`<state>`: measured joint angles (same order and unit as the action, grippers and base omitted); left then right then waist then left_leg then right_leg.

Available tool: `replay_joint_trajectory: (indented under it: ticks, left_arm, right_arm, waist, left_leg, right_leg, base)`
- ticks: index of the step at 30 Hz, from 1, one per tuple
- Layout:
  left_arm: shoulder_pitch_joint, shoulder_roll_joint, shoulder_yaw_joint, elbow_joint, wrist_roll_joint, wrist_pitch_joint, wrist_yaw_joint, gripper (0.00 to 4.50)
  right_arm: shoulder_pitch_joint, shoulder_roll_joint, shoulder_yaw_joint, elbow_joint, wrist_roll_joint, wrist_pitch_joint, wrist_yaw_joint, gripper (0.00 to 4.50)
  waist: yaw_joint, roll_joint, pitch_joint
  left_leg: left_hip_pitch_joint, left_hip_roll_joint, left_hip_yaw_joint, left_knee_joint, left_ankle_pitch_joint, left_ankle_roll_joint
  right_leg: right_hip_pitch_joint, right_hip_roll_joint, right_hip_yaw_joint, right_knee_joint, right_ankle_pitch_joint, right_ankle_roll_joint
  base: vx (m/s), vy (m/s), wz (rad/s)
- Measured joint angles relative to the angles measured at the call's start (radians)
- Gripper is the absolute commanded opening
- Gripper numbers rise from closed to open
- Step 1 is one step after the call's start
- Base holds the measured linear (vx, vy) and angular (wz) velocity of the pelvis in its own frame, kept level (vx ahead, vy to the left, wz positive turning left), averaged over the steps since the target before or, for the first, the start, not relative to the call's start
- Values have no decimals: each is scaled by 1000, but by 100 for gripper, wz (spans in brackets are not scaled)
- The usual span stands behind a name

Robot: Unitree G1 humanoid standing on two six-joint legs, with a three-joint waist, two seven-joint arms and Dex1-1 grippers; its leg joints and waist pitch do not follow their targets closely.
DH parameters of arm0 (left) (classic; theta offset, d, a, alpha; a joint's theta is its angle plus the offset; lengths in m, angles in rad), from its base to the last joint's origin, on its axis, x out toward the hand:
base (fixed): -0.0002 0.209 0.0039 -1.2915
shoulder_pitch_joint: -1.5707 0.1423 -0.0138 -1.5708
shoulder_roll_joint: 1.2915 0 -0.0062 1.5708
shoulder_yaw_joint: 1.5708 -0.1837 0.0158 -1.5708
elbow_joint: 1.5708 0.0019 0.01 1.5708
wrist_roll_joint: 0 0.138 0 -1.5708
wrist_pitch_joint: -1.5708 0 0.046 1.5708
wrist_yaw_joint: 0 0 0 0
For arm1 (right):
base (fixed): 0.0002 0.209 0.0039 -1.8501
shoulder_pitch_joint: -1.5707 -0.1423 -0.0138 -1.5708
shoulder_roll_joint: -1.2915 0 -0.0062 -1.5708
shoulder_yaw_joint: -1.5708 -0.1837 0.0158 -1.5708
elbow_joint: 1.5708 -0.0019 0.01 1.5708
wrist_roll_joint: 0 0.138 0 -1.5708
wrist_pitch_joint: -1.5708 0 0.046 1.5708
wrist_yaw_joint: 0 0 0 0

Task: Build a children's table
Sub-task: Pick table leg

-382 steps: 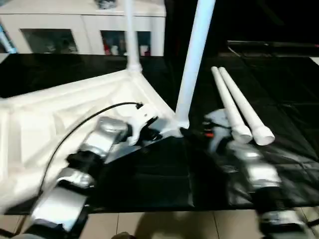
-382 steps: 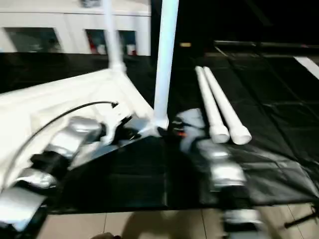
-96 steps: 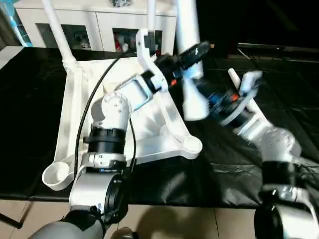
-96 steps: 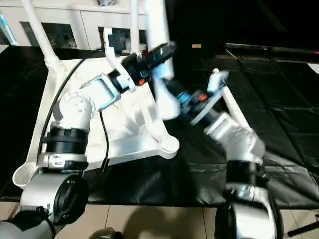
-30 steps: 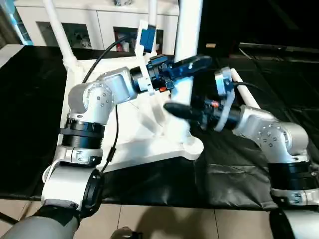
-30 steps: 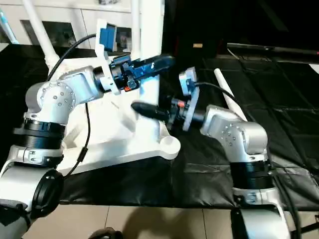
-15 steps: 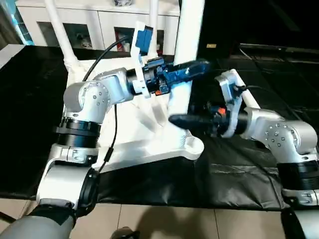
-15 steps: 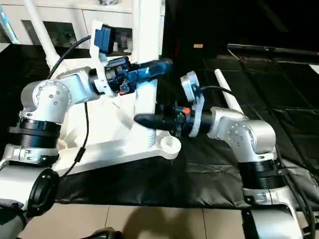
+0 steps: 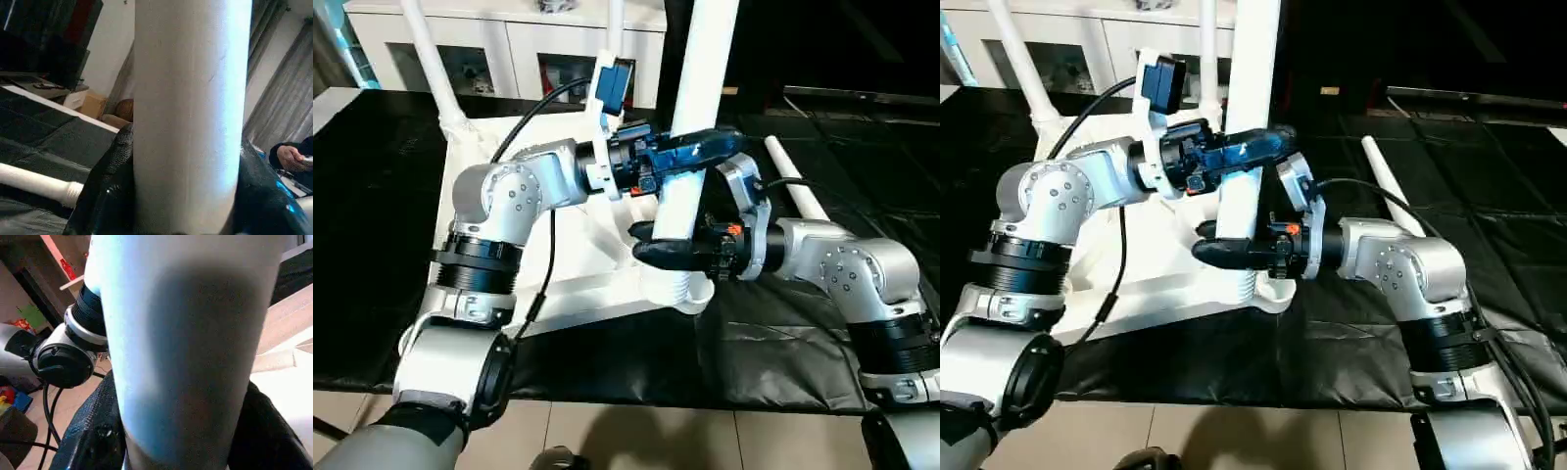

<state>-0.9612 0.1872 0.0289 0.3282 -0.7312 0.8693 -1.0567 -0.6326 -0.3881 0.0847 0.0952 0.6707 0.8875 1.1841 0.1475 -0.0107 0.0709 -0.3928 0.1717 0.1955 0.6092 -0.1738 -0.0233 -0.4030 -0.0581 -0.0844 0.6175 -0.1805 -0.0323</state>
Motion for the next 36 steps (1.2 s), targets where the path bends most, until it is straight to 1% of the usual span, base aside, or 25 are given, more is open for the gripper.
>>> replay_joint_trajectory:
  ticks: [10, 11, 13, 15, 17, 20, 21, 22, 25, 26, 27, 30, 33, 35, 36]
  left_arm:
    - [0, -2, 4, -10, 0, -5, 4, 188]
    - [0, -12, 12, -10, -1, -3, 23, 223]
    - [0, -22, 34, -14, -4, -3, 60, 258]
    - [0, -36, 54, -38, -4, -23, 99, 260]
    - [0, -39, 54, -57, 8, -47, 131, 270]
    - [0, -50, 53, -71, 47, -83, 202, 272]
    - [0, -59, 50, -71, 72, -104, 233, 272]
    - [0, -67, 49, -71, 86, -114, 252, 244]
    - [0, -82, 35, -72, 119, -135, 301, 237]
    - [0, -90, 32, -76, 129, -137, 324, 231]
    - [0, -96, 31, -80, 138, -137, 346, 206]
    - [0, -110, 36, -90, 138, -137, 388, 197]
    - [1, -113, 38, -96, 139, -143, 396, 182]
    - [2, -113, 38, -96, 140, -148, 396, 181]
    - [3, -113, 38, -96, 140, -148, 396, 181]
  right_arm:
    - [0, 4, 1, -3, -1, -19, -1, 200]
    - [0, 5, -2, -3, -1, -24, -5, 200]
    - [0, 14, -13, -3, -3, -33, -23, 199]
    - [4, 29, -12, -2, -13, -43, -42, 197]
    - [5, 35, -11, -2, -19, -54, -60, 197]
    - [6, 39, -11, 3, -41, -72, -87, 196]
    - [6, 39, -12, 9, -48, -73, -98, 196]
    - [6, 38, -12, 15, -53, -75, -103, 196]
    - [8, 38, -13, 33, -64, -82, -120, 196]
    - [9, 38, -12, 38, -80, -91, -132, 196]
    - [10, 39, -12, 43, -89, -100, -140, 196]
    - [9, 44, -16, 48, -102, -122, -159, 196]
    - [9, 48, -17, 52, -115, -147, -160, 196]
    - [9, 52, -16, 57, -120, -157, -161, 196]
    - [9, 52, -16, 58, -120, -158, -161, 231]
  waist:
    - [0, 0, 0]
    - [0, 0, 0]
    - [0, 0, 0]
    - [-1, 0, 0]
    - [-1, 0, 0]
    - [-1, -1, 0]
    - [0, -1, 0]
    - [0, -1, 0]
    - [-1, -1, 0]
    - [-1, -1, 0]
    - [-2, -1, 0]
    - [-3, -1, 0]
    - [-4, -1, 0]
    - [-4, -1, 0]
    - [-4, -1, 0]
  left_leg:
    - [0, 0, 0, 0, 0, 0]
    - [0, 0, 0, 0, 0, 0]
    - [0, 0, 0, 1, 0, 0]
    - [0, 0, 0, 1, 0, 0]
    - [0, 0, 0, 1, 0, 0]
    - [0, 0, -1, 1, 0, 0]
    - [0, 0, -1, 2, 0, 0]
    - [0, 0, -1, 2, 0, 0]
    - [0, 0, -1, 2, 0, 0]
    - [0, 0, -1, 2, 0, 0]
    - [0, 0, -1, 2, 0, 0]
    - [0, 0, -1, 2, 0, 0]
    - [0, 0, -1, 2, 0, 0]
    - [0, 0, -1, 2, 0, 0]
    - [0, 0, -1, 2, 0, 1]
  right_leg:
    - [0, 0, 0, 0, 0, 0]
    - [0, 0, 0, 0, 0, 0]
    - [0, 0, 0, 1, 0, 0]
    - [0, 0, 0, 1, 0, 0]
    - [0, 0, 0, 1, 0, 0]
    - [0, 0, 0, 1, 0, 0]
    - [1, 0, 0, 1, 0, 0]
    - [1, 0, 0, 1, 0, 0]
    - [1, 0, 0, 1, 1, 1]
    - [1, 0, 0, 1, 1, 1]
    - [1, 0, 0, 1, 1, 1]
    - [1, 0, 0, 1, 1, 1]
    - [1, 0, 0, 1, 1, 1]
    - [1, 0, 0, 1, 1, 1]
    - [1, 0, 0, 1, 1, 1]
  base:
    - [0, 0, 0]
    - [0, 0, 0]
    - [0, 0, 0]
    - [0, 0, 0]
    - [0, 0, 0]
    - [0, 0, 0]
    - [0, 0, 0]
    - [0, 0, 0]
    - [0, 0, 0]
    - [0, 0, 0]
    - [0, 0, 0]
    - [0, 0, 0]
    - [0, 0, 0]
    - [0, 0, 0]
    - [0, 0, 0]
